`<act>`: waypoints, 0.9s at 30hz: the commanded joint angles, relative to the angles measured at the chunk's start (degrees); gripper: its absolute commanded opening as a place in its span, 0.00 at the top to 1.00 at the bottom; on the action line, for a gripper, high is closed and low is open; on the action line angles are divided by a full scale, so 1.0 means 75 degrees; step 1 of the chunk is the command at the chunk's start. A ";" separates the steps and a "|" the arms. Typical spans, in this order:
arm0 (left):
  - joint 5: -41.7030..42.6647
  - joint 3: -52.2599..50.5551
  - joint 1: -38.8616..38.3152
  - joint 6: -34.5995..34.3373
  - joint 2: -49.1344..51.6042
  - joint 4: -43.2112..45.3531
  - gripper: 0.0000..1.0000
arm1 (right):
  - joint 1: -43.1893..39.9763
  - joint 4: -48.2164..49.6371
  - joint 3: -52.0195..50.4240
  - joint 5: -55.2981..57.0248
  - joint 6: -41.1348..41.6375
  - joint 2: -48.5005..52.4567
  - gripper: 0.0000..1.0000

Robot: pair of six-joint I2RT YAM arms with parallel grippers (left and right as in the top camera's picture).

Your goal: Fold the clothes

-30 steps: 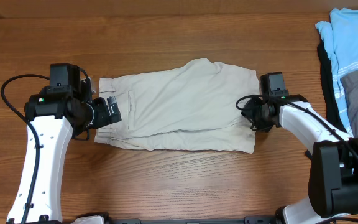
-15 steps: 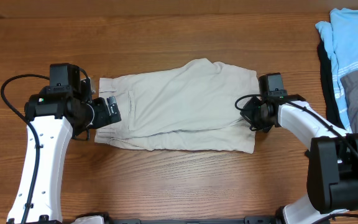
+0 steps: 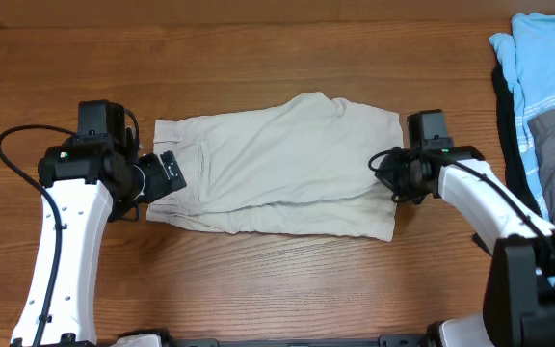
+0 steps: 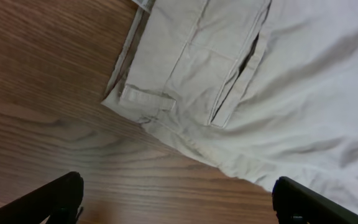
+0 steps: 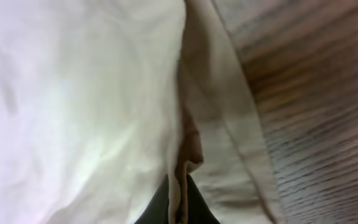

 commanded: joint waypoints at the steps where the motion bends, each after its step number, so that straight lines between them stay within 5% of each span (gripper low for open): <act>1: -0.0134 -0.0525 -0.0003 -0.1174 -0.0160 0.0213 0.03 | -0.0038 0.0041 0.0201 -0.0157 -0.0090 -0.0297 0.96; 7: -0.0099 -0.1778 0.0000 -0.2174 -0.0157 0.1495 0.24 | -0.0038 0.0041 0.0201 -0.0131 -0.0099 -0.0297 0.96; 17: -0.0219 -0.2658 0.0000 -0.1982 -0.0157 0.3179 0.25 | -0.0038 0.0061 0.0201 -0.0125 -0.0233 -0.0297 0.96; 27: -0.0236 -0.2981 0.0000 -0.1906 -0.0157 0.3794 0.37 | -0.0038 0.0055 0.0198 -0.0125 -0.0440 -0.0297 0.96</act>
